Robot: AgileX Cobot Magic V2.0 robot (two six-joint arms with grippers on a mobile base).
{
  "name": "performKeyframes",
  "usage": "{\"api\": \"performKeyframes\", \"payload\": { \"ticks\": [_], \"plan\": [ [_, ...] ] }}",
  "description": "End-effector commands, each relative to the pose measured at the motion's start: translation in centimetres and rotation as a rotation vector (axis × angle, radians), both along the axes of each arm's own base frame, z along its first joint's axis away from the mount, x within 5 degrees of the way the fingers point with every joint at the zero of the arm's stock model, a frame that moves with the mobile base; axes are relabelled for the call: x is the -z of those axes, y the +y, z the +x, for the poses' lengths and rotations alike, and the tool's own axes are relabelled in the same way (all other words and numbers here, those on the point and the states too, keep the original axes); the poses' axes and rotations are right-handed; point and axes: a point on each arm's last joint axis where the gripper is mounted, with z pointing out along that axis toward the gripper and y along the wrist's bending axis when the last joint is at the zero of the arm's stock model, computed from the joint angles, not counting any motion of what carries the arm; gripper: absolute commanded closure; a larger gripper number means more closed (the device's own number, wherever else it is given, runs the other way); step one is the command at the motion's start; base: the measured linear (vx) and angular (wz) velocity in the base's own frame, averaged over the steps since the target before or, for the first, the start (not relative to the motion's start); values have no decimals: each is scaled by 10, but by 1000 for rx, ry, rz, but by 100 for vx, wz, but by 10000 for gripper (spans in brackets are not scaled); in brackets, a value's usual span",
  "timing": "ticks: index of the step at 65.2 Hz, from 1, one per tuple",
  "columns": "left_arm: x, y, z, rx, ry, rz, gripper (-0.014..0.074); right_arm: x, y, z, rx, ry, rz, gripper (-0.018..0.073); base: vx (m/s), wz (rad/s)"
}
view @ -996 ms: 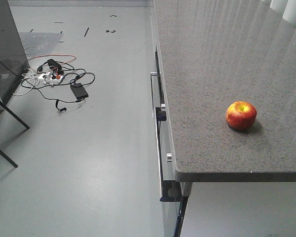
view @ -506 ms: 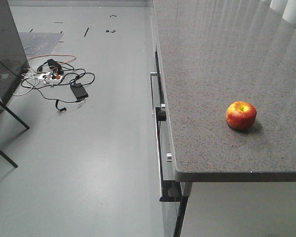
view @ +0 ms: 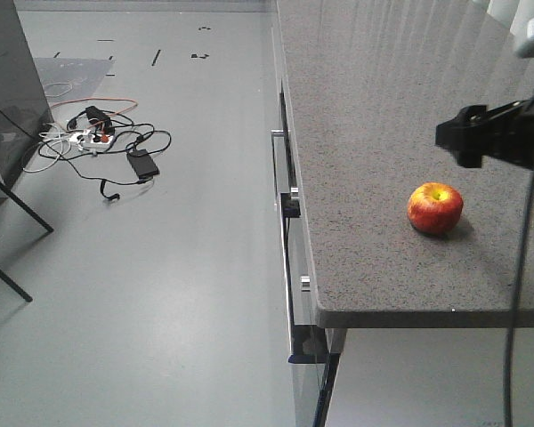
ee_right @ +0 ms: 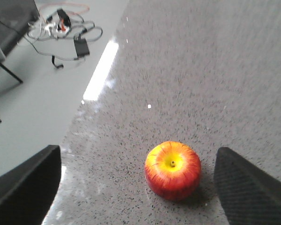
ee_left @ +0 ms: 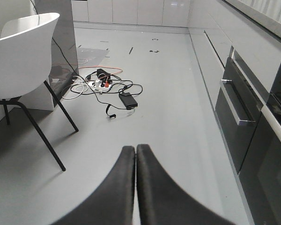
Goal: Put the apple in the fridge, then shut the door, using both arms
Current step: 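Reach the open right gripper down over the apple on the counter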
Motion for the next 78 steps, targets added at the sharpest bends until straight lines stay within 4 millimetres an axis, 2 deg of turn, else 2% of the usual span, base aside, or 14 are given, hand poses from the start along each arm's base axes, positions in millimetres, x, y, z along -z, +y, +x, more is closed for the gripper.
{"api": "performKeyframes", "payload": {
  "ticks": [1, 13, 27, 58, 78],
  "plan": [
    [-1, -2, 1, 21, -62, 5, 604, -8, -3, 18, 32, -70, 6, -63, 0, 0],
    [-1, -2, 1, 21, -62, 5, 604, 25, -4, 49, 42, 7, -14, -56, 0, 0],
    [-1, -2, 1, 21, -62, 5, 604, 50, -7, 70, 64, 42, -42, -50, 0, 0],
    [-1, -2, 1, 21, -62, 5, 604, 83, -10, 88, 80, 108, -68, -41, 0, 0],
    [-1, -2, 1, 21, -62, 5, 604, 96, -10, 92, 75, 140, -81, -36, 0, 0]
  ]
}}
